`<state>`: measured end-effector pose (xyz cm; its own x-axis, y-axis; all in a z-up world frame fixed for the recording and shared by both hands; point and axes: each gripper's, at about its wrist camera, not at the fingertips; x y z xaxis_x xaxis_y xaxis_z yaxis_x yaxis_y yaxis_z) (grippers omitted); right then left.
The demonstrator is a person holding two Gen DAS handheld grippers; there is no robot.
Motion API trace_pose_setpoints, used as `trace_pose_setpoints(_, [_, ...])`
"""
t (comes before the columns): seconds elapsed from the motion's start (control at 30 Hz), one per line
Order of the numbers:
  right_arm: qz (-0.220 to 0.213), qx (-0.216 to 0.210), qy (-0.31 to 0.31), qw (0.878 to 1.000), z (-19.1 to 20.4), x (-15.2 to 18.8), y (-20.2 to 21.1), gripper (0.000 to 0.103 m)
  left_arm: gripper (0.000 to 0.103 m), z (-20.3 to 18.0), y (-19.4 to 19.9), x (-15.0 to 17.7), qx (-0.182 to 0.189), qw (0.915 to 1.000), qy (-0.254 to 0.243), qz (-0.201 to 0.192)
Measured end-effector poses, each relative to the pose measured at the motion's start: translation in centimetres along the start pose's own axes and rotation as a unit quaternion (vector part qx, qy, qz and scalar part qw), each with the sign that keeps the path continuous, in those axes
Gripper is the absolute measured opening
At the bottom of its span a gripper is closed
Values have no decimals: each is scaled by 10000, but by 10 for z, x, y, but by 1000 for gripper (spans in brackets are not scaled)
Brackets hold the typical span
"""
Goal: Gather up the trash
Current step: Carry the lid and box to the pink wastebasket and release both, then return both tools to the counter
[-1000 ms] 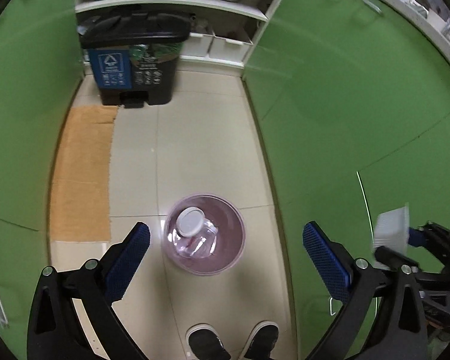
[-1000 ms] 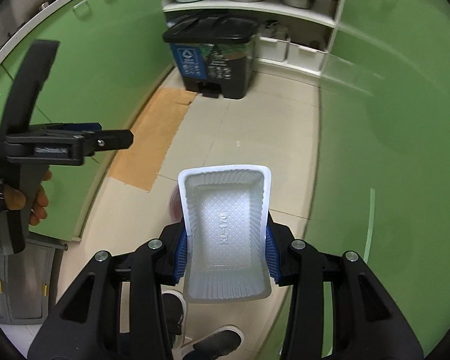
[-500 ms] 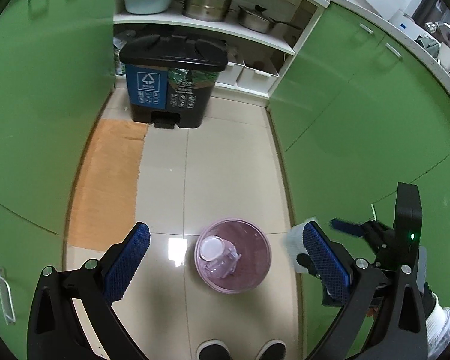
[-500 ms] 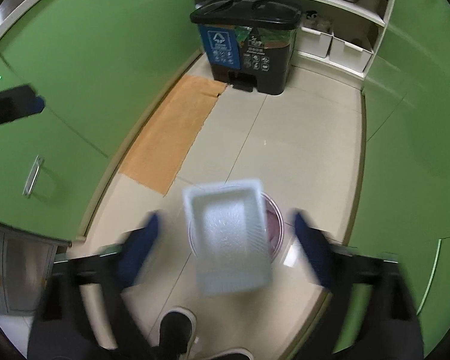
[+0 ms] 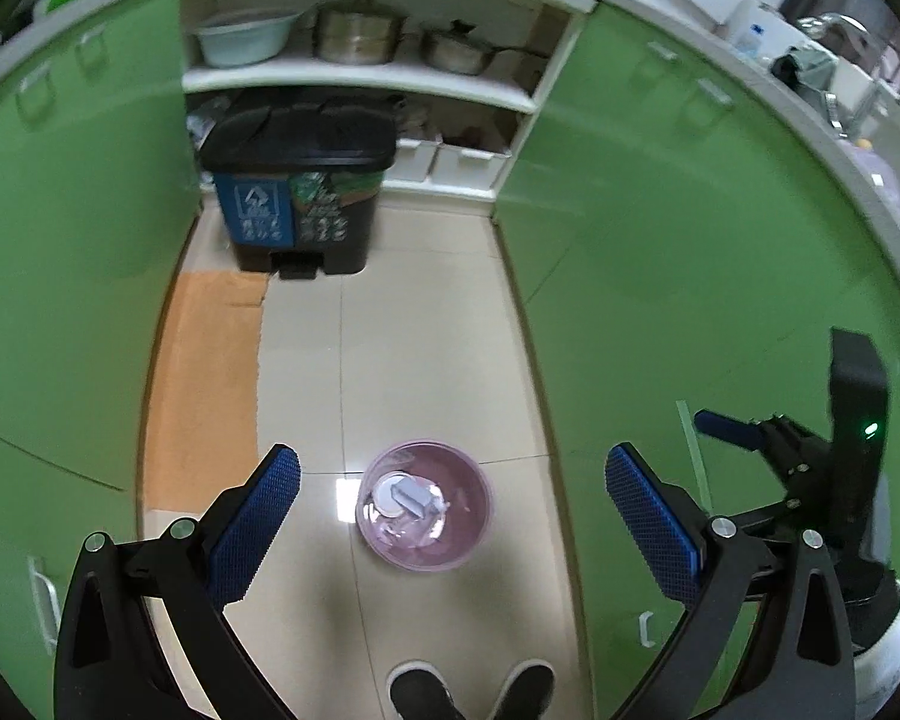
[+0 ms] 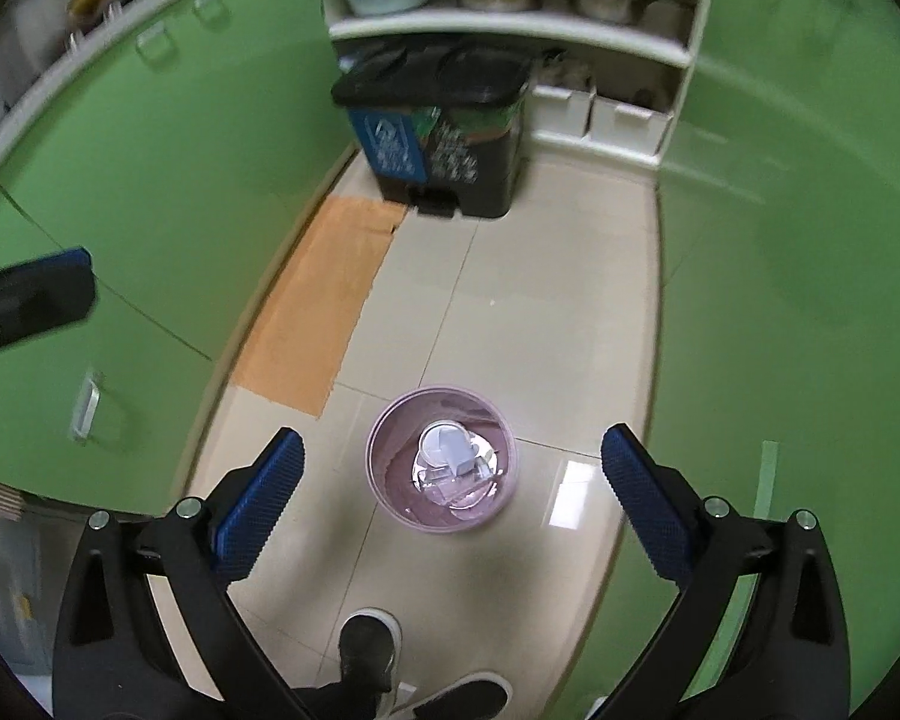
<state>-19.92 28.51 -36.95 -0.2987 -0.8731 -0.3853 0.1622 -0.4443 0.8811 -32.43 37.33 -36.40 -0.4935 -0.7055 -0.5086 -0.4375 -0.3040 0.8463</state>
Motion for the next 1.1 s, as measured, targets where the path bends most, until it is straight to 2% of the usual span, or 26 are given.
trace_pose_setpoints(0.1, [-173,48,-148,9997,-4,-10,67,98,98,-27,48,-24,12,9998,-175,-24])
trace_pose_setpoints(0.33, [-730,146,-517,9959,-24,-24,268,100,98,-99,166,-74,26,9979,-643,-82])
trace_pose_setpoints(0.47, [-1155,370,-745,9898,-50,-14,365,100,98,-143,213,-93,76,9950,-983,-165])
trace_pose_setpoints(0.5, [-1230,420,-812,9882,-55,-12,378,100,98,-154,223,-98,120,9940,-1070,-203])
trace_pose_setpoints(0.6, [-1561,825,-1204,9769,-94,15,437,100,98,-189,242,-108,265,9900,-1334,-365])
trace_pose_setpoints(0.77, [-1770,1462,-2012,9523,-163,66,492,100,98,-249,239,-125,624,9807,-1790,-473])
trace_pose_setpoints(0.87, [-1844,1748,-2402,9369,-197,92,513,100,98,-295,233,-136,920,9704,-2186,-462])
trace_pose_setpoints(0.97, [-1913,1980,-2780,9203,-225,118,528,100,98,-341,222,-145,1220,9567,-2612,-404])
trace_pose_setpoints(1.1, [-1886,2169,-3152,9045,-245,144,537,100,98,-403,210,-147,1615,9325,-3220,-264])
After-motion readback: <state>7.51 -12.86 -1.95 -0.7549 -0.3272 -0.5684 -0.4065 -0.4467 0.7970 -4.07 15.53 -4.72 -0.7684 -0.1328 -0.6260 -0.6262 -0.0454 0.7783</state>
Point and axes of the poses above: each gripper's, at about its wrist camera, not at the fingertips, and y roughly against the way its jaws point, z to its left, x to its underside, and after that the axes turned 12 degrees about -y, right-handed
